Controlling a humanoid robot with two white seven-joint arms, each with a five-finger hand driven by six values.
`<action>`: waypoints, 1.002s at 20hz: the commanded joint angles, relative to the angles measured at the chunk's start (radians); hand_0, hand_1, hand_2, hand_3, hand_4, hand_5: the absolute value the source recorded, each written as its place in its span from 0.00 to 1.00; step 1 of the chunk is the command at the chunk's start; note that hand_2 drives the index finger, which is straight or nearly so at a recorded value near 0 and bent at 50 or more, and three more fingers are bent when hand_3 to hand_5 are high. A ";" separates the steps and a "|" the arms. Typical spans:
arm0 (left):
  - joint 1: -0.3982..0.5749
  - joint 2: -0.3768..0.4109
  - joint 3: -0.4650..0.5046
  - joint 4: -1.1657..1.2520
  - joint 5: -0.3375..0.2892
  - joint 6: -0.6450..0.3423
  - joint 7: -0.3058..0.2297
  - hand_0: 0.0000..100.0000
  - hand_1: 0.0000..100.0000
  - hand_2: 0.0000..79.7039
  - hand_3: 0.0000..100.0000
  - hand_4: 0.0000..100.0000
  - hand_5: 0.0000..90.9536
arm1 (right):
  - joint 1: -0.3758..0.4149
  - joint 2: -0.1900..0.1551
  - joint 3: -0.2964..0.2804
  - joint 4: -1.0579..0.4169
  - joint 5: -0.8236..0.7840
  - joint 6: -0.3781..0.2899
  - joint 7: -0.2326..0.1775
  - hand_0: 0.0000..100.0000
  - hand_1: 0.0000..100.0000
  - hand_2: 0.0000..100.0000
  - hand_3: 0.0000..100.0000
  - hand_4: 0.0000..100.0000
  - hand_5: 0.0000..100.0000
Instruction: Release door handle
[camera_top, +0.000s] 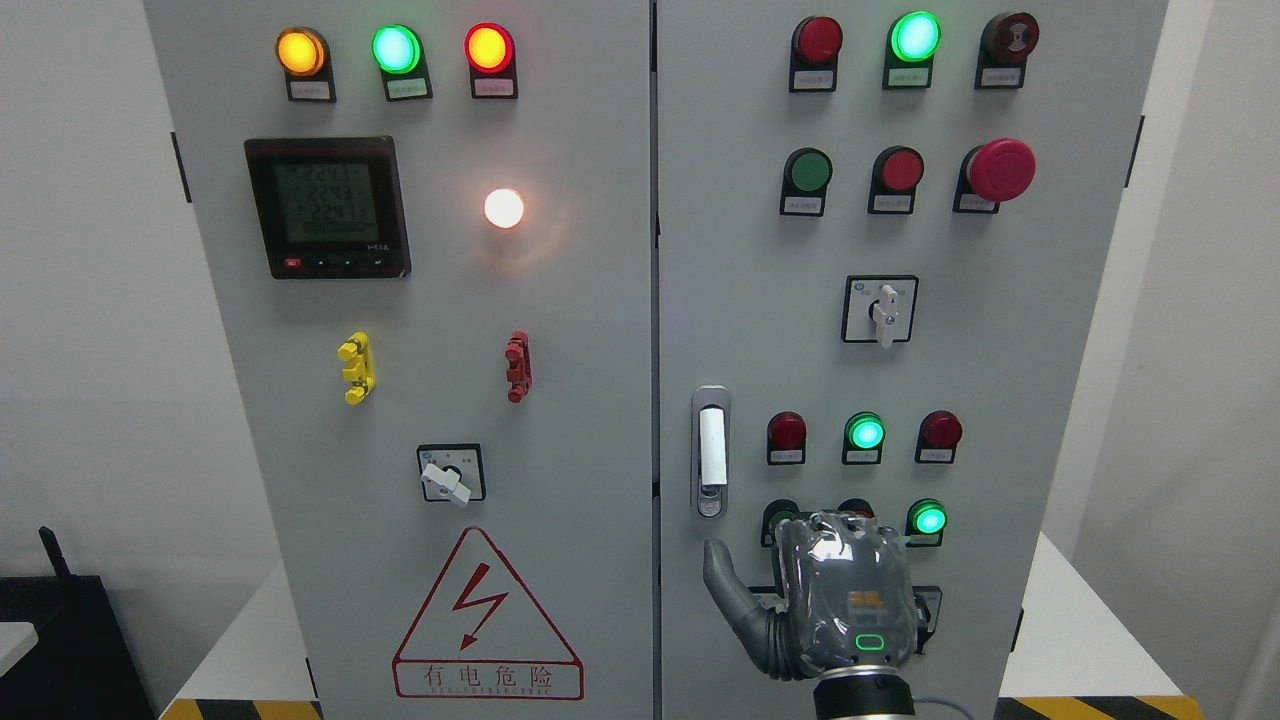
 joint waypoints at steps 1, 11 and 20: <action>0.001 0.000 0.011 0.017 0.000 0.001 0.001 0.12 0.39 0.00 0.00 0.00 0.00 | -0.027 0.001 0.024 -0.005 0.002 0.001 0.004 0.33 0.00 0.99 1.00 0.91 0.90; 0.000 0.000 0.011 0.017 0.000 0.001 0.001 0.12 0.39 0.00 0.00 0.00 0.00 | -0.058 0.003 0.028 0.008 0.002 0.001 0.028 0.33 0.00 0.99 1.00 0.91 0.90; 0.000 0.000 0.011 0.017 0.000 0.001 0.001 0.12 0.39 0.00 0.00 0.00 0.00 | -0.099 0.007 0.024 0.046 -0.003 0.003 0.030 0.33 0.00 0.99 1.00 0.91 0.90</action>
